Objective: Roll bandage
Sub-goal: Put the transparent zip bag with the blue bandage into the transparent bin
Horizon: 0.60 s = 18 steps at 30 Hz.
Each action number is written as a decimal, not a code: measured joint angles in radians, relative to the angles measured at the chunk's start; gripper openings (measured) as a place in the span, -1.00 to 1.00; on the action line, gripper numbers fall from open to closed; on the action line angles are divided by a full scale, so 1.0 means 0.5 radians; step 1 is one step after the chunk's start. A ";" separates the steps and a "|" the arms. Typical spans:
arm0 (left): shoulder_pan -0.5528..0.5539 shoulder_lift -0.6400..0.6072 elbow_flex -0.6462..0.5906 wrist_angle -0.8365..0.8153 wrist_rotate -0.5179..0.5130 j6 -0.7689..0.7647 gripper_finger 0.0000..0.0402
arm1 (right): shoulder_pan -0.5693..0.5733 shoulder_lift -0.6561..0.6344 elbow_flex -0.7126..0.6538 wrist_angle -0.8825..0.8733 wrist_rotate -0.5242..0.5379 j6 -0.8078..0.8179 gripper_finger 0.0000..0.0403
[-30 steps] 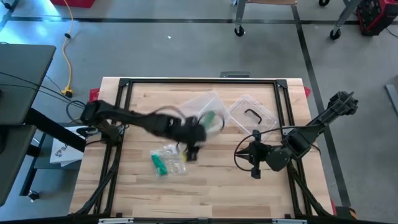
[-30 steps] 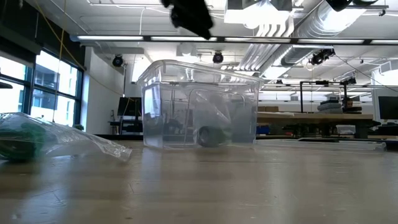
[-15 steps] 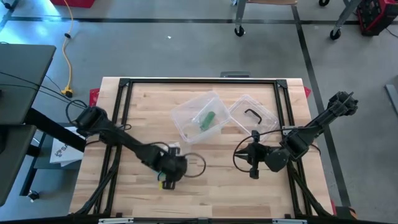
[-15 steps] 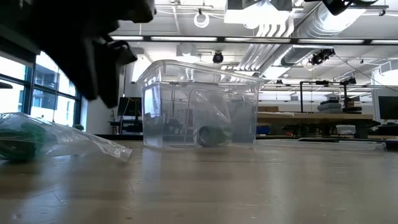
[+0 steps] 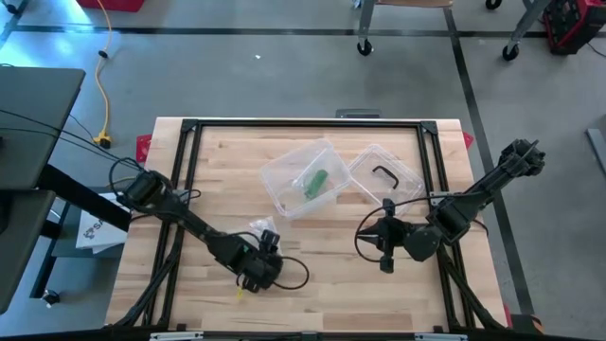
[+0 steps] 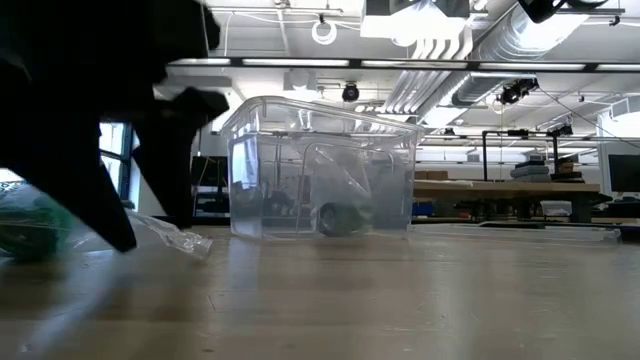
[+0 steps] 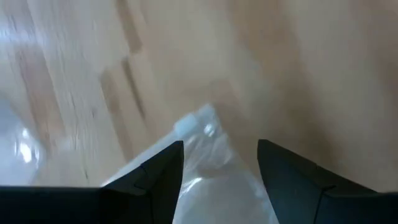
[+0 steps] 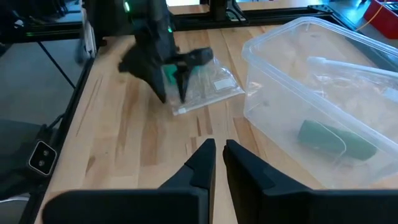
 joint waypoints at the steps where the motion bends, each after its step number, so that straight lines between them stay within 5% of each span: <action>1: -0.002 0.030 0.000 -0.024 -0.038 -0.026 0.00 | 0.001 0.000 0.000 0.002 -0.001 0.000 -0.86; 11: -0.054 0.235 0.105 -0.338 -0.374 -0.473 -0.06 | 0.000 -0.001 0.000 0.002 -0.001 0.000 -0.86; 18: -0.104 0.256 0.166 -0.795 -0.556 -0.758 -0.62 | 0.000 -0.002 0.000 0.002 0.000 0.000 -0.86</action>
